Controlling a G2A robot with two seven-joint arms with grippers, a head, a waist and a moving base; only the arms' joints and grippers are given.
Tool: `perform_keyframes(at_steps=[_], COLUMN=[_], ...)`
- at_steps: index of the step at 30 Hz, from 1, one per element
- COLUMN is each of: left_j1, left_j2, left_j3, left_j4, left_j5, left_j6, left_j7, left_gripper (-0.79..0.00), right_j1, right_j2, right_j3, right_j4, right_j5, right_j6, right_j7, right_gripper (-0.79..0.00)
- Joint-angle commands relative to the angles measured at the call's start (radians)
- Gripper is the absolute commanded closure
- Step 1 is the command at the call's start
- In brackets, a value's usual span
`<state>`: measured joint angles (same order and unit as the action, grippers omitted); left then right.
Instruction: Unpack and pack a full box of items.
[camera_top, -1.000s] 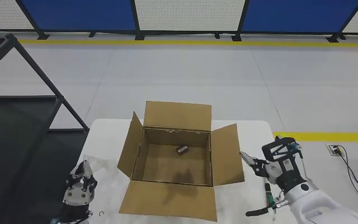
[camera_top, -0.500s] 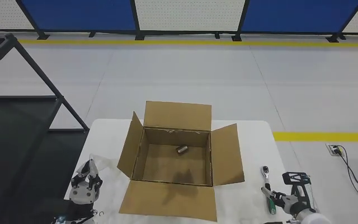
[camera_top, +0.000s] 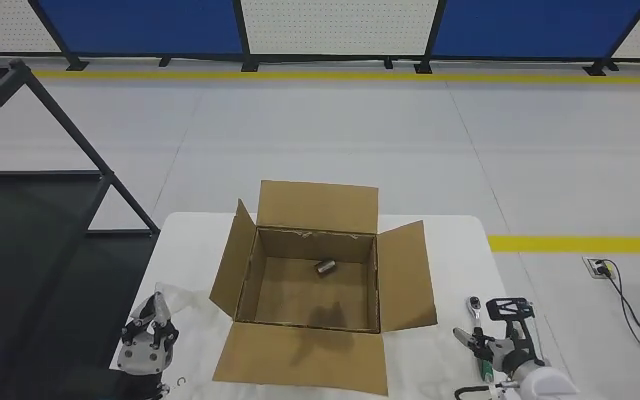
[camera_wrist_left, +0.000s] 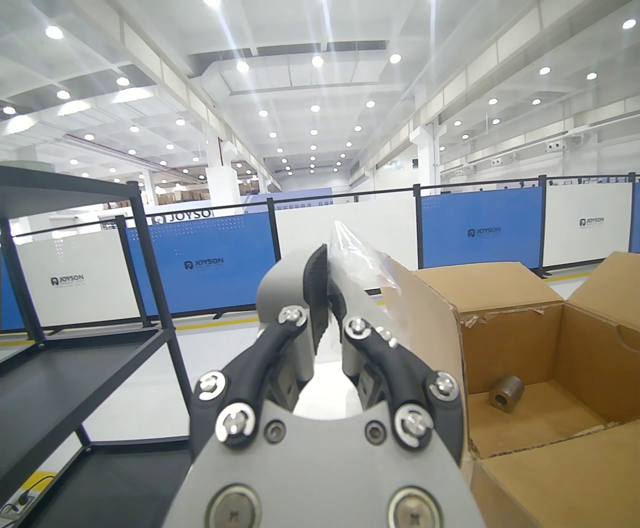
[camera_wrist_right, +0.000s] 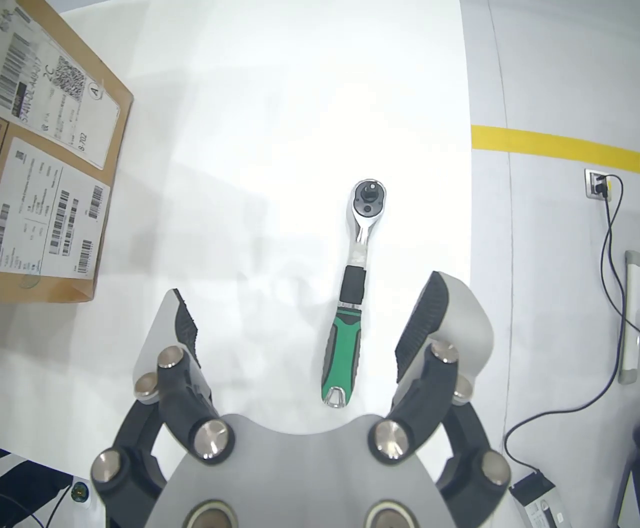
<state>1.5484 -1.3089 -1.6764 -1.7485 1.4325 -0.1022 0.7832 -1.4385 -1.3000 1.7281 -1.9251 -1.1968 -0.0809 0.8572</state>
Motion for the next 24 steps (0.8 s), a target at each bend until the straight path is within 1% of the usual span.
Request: perform_keyframes(at_steps=[1,3,5,10,15,17,24], left_j1=[0.004,0.008,0.011,0.013,0.011,0.012,0.018], left_j2=[0.0,0.0,0.001,0.001,0.001,0.001,0.002], left_j3=[-0.003,-0.005,-0.006,-0.005,-0.001,-0.001,-0.008], left_j4=[-0.001,-0.002,-0.003,-0.007,-0.009,-0.007,-0.006], left_j5=[-0.004,-0.006,-0.008,-0.007,-0.006,-0.006,-0.013], left_j6=[0.0,-0.001,-0.001,-0.002,-0.003,-0.002,0.003], left_j7=[0.003,0.006,0.008,0.007,0.008,0.009,0.014], left_gripper=[0.0,0.0,0.0,0.0,0.0,0.0,0.0], right_j1=[0.027,0.057,0.087,0.131,0.15,0.157,0.176], right_j2=[0.002,0.005,0.007,0.011,0.015,0.017,0.022], right_j3=[-0.01,-0.016,-0.022,-0.026,-0.037,-0.037,-0.052], right_j4=[0.027,0.064,0.102,0.171,0.206,0.217,0.254], right_j5=[-0.015,-0.021,-0.027,-0.021,-0.03,-0.03,-0.036], right_j6=[0.009,0.016,0.02,0.03,0.047,0.043,0.043], right_j7=[0.039,0.079,0.104,0.115,0.117,0.122,0.127], right_gripper=[-0.585,-0.468,-0.388,-0.354,-0.336,-0.314,-0.302])
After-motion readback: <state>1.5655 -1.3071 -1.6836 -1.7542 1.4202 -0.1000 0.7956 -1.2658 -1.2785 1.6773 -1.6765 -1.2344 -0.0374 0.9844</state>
